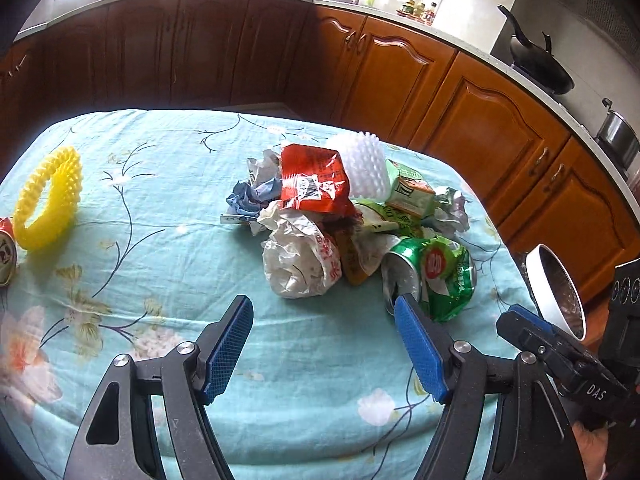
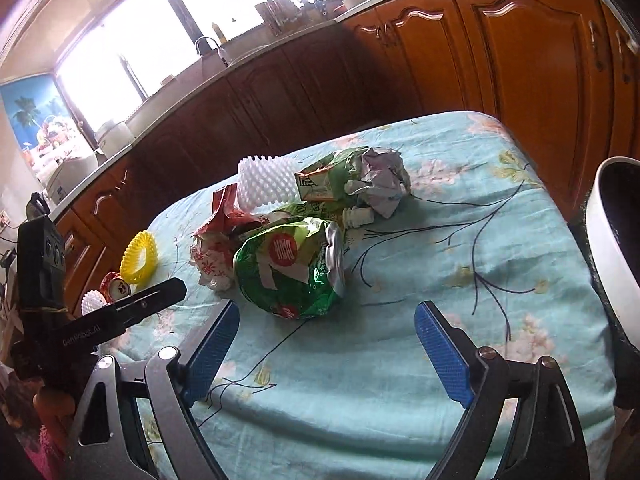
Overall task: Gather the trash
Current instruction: 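Grasp the crumpled white paper with the left tool while the right tool grasps the green can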
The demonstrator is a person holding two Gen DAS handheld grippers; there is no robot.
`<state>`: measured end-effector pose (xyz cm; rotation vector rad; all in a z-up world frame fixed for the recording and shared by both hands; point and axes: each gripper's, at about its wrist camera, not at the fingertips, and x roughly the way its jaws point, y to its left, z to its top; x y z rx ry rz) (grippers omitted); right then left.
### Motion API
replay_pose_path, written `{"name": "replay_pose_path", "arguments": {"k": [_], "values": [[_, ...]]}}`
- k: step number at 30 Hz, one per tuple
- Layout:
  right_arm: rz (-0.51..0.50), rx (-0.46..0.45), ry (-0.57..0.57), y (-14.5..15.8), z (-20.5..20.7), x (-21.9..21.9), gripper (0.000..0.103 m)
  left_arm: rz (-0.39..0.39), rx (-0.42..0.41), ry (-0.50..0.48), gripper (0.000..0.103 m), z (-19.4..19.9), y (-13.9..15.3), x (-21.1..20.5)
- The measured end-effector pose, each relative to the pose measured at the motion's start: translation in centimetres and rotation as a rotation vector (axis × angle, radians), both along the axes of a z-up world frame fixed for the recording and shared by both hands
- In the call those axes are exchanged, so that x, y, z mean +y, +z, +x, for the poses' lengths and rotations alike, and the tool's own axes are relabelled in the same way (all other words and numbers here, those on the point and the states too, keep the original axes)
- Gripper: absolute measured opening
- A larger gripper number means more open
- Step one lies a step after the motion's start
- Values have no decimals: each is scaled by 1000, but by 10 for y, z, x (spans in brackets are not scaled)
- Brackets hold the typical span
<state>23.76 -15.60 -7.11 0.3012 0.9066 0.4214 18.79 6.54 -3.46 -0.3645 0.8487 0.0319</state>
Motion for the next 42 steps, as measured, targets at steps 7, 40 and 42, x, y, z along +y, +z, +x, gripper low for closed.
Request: {"name": "replay_pose_path", "arguments": {"k": [7, 40, 42], "values": [[-10, 5, -22, -6, 26, 8, 76, 3, 10, 2, 73, 29, -9, 9], [57, -70, -75, 30, -39, -60, 7, -21, -101, -255, 22, -5, 25, -56], [56, -80, -96, 34, -45, -70, 7, -24, -113, -283, 21, -10, 29, -63]]}}
